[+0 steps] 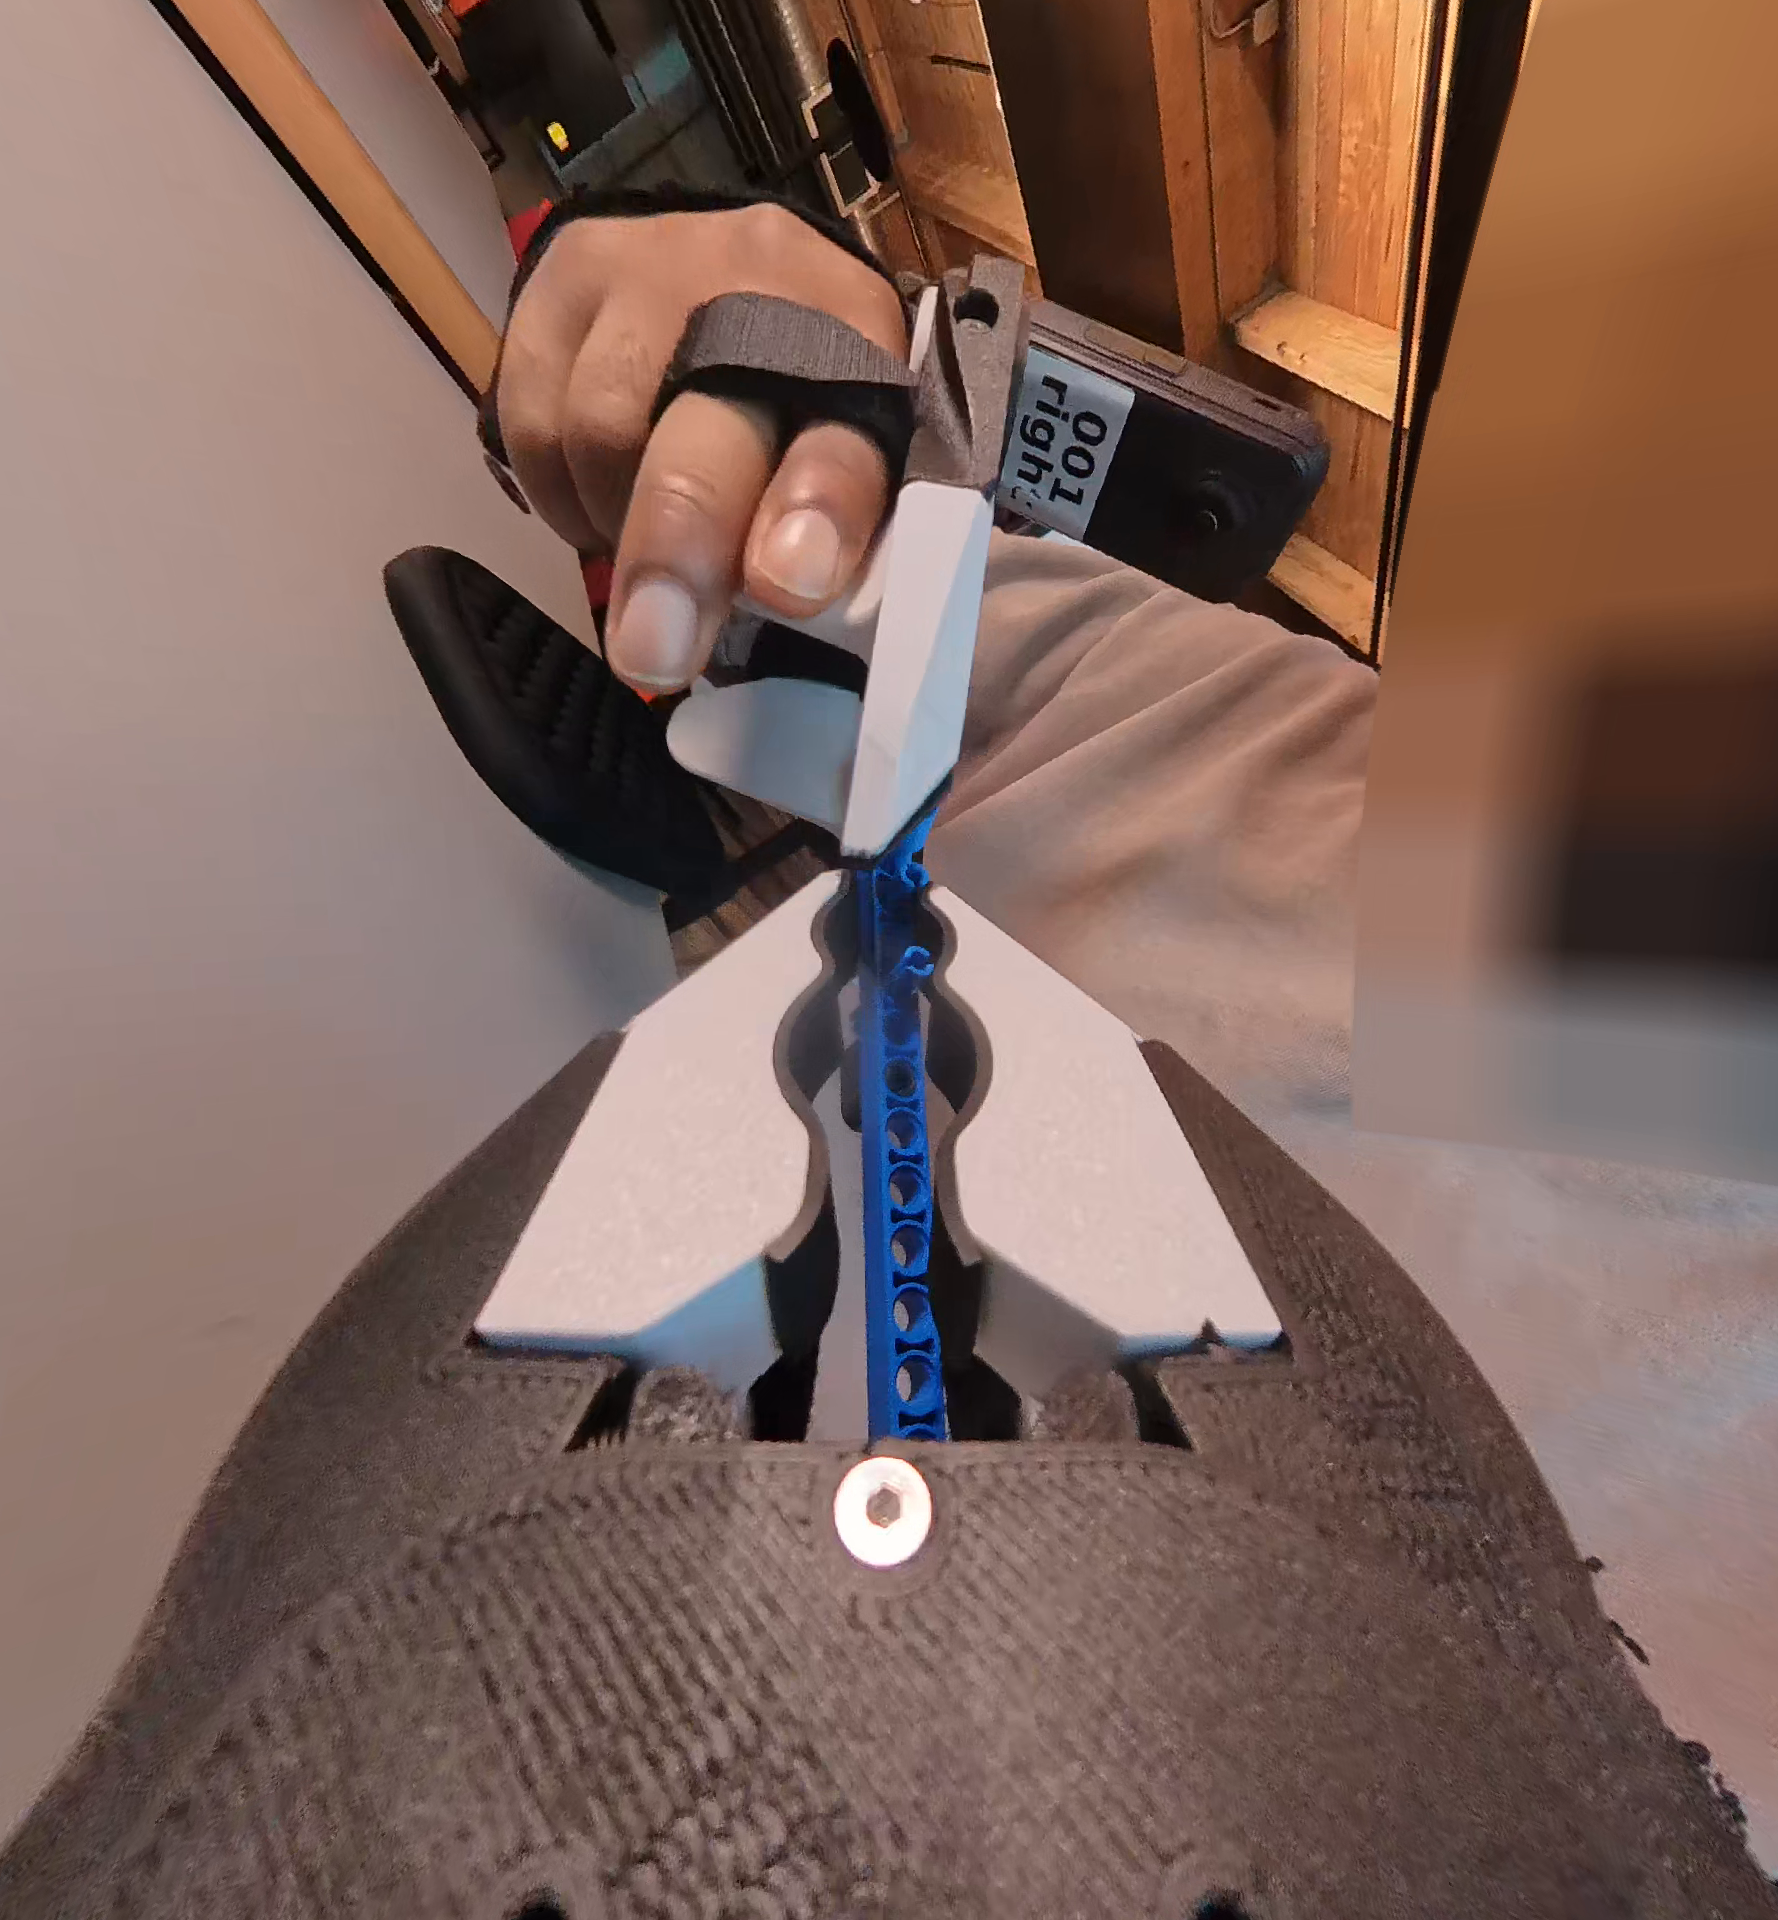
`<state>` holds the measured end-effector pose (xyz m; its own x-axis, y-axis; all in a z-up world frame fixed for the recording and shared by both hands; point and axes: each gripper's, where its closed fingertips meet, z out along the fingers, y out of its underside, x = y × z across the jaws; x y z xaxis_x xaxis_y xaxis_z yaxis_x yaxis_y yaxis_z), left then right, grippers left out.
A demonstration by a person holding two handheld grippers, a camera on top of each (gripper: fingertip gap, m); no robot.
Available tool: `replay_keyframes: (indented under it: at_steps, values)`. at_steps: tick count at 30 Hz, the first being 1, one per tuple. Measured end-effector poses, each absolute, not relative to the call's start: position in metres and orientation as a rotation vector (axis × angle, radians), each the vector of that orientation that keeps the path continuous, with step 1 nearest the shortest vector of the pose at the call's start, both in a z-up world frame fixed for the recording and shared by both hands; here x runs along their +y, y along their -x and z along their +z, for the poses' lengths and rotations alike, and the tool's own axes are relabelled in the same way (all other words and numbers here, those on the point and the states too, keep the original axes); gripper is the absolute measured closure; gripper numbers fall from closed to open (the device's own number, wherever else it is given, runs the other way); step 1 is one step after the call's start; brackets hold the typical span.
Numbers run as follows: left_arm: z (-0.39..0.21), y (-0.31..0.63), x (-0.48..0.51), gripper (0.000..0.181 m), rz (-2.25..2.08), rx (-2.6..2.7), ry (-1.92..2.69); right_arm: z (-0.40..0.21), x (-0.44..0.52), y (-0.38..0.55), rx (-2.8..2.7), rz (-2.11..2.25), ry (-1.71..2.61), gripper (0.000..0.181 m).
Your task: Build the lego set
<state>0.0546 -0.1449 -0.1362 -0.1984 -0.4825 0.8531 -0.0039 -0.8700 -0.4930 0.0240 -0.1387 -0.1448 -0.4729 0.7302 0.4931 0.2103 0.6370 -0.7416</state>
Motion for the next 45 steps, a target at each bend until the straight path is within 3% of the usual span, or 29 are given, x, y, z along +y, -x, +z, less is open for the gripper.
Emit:
replay_keyframes:
  at_steps: [7, 17, 20, 24, 34, 37, 45]
  values:
    - [-0.13, -0.05, -0.149, 0.177, -2.189, 0.565, 1.698, -0.133, -0.15, -0.025, -2.033, 0.767, 0.617, 0.157]
    - [-0.144, -0.041, -0.137, 0.177, -1.825, 0.689, 1.79, -0.135, -0.146, -0.021, -1.932, 1.126, 0.972, 0.151]
    - [-0.156, -0.036, -0.128, 0.177, -1.643, 0.746, 1.84, -0.138, -0.133, -0.019, -1.847, 1.22, 1.112, 0.174]
    - [-0.168, -0.032, -0.12, 0.177, -1.435, 0.83, 1.862, -0.147, -0.12, -0.019, -1.788, 1.263, 1.188, 0.181]
    - [-0.186, -0.029, -0.105, 0.176, -1.138, 0.898, 1.888, -0.161, -0.104, -0.019, -1.592, 1.431, 1.348, 0.181]
    - [-0.207, -0.018, -0.093, 0.176, -0.877, 0.972, 1.947, -0.164, -0.097, -0.023, -1.588, 1.385, 1.375, 0.181]
    - [-0.239, -0.008, -0.093, 0.176, -0.572, 1.228, 1.971, -0.209, -0.148, -0.058, -2.097, 1.108, 1.346, 0.164]
